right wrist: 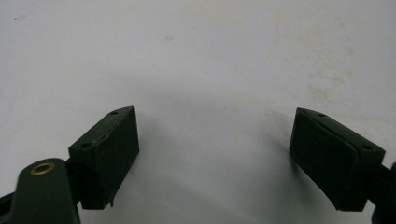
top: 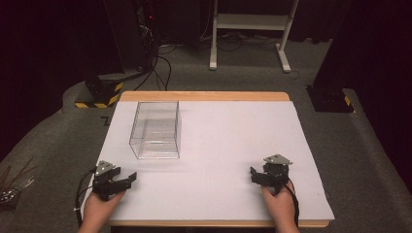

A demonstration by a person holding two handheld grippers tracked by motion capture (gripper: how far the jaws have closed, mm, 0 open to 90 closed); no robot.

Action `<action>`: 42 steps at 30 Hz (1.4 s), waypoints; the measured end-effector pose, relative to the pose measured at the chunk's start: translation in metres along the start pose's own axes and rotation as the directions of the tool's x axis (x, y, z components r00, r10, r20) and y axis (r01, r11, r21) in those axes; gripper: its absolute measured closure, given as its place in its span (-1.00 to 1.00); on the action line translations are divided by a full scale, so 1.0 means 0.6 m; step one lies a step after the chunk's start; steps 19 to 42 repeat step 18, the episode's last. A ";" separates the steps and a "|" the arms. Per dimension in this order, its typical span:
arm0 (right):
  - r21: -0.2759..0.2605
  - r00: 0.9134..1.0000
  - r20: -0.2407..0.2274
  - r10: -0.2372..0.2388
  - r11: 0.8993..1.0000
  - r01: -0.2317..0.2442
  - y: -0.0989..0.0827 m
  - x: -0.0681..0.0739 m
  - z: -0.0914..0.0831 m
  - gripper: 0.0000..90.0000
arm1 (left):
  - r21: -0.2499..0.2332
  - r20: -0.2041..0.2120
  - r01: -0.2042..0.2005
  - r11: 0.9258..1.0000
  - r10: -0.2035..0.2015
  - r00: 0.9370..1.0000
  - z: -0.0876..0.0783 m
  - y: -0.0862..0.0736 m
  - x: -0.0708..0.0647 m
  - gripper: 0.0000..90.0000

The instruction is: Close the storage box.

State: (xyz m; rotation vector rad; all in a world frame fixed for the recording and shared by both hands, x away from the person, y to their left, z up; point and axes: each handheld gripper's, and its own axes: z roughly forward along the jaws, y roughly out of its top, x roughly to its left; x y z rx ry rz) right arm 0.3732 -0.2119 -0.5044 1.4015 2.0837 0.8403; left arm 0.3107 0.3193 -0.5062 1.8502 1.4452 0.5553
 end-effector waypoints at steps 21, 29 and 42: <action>0.009 1.000 -0.016 0.018 1.000 -0.018 0.001 -0.004 0.001 -0.66 | 0.024 -0.025 -0.107 0.994 0.107 0.994 0.006 -0.002 -0.018 -0.51; 0.009 1.000 -0.016 0.018 1.000 -0.018 0.001 -0.004 0.001 -0.66 | 0.024 -0.025 -0.107 0.994 0.107 0.994 0.006 -0.002 -0.018 -0.51; 0.009 1.000 -0.016 0.018 1.000 -0.018 0.001 -0.004 0.001 -0.66 | 0.024 -0.025 -0.107 0.994 0.107 0.994 0.006 -0.002 -0.018 -0.51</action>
